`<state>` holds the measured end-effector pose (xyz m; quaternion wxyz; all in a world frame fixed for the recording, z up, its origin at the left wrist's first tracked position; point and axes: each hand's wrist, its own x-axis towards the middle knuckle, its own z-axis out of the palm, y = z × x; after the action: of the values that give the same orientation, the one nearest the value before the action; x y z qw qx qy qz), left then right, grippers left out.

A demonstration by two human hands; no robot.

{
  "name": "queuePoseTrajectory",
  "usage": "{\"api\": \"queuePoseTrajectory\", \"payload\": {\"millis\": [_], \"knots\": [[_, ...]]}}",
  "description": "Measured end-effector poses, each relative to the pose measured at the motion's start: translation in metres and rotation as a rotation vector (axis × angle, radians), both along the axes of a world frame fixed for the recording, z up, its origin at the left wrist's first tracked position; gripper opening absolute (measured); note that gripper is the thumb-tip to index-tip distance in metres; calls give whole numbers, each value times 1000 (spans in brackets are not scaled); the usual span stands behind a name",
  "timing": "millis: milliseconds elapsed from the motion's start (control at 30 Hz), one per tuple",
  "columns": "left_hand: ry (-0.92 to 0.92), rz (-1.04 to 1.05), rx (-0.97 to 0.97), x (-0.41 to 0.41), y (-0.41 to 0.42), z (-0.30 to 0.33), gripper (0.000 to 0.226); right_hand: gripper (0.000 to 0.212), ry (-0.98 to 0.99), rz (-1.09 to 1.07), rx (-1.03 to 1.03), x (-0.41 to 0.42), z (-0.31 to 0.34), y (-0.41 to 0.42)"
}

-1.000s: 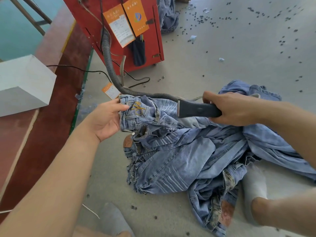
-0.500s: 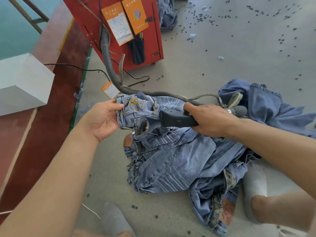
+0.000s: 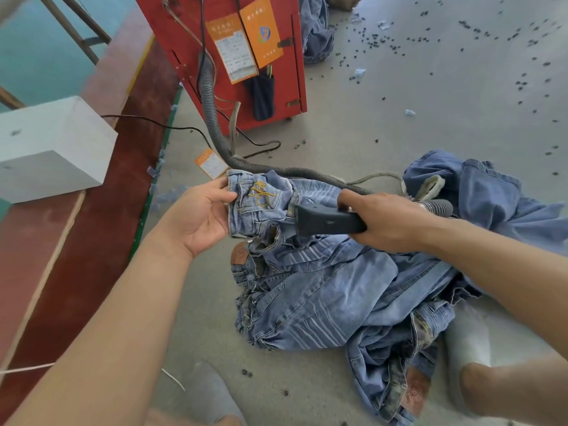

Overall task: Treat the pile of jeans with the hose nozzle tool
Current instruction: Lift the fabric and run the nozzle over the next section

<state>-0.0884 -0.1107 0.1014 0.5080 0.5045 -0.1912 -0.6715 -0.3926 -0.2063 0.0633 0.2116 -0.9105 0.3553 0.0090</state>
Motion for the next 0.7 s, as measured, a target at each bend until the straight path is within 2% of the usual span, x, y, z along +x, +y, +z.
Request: {"api": "queuePoseTrajectory", "payload": {"millis": [100,167,267,400,567,700], "knots": [[1,-29,-17,1,5,3,52,37,-95,-14,28,-5,12,-10],[-5,-37,-34,2,7,3,52,39,-92,-70,14,-16,14,-21],[1,-18,-40,4,9,1,52,40,4,-117,-27,-27,8,-26],[-4,4,-30,6,11,-3,51,38,136,-52,-6,-19,-6,-6],[-13,5,-26,8,12,-3,50,36,-30,17,-17,-4,-1,2],[-16,16,-1,6,14,-2,50,37,-15,-53,-4,-18,6,-13]]}}
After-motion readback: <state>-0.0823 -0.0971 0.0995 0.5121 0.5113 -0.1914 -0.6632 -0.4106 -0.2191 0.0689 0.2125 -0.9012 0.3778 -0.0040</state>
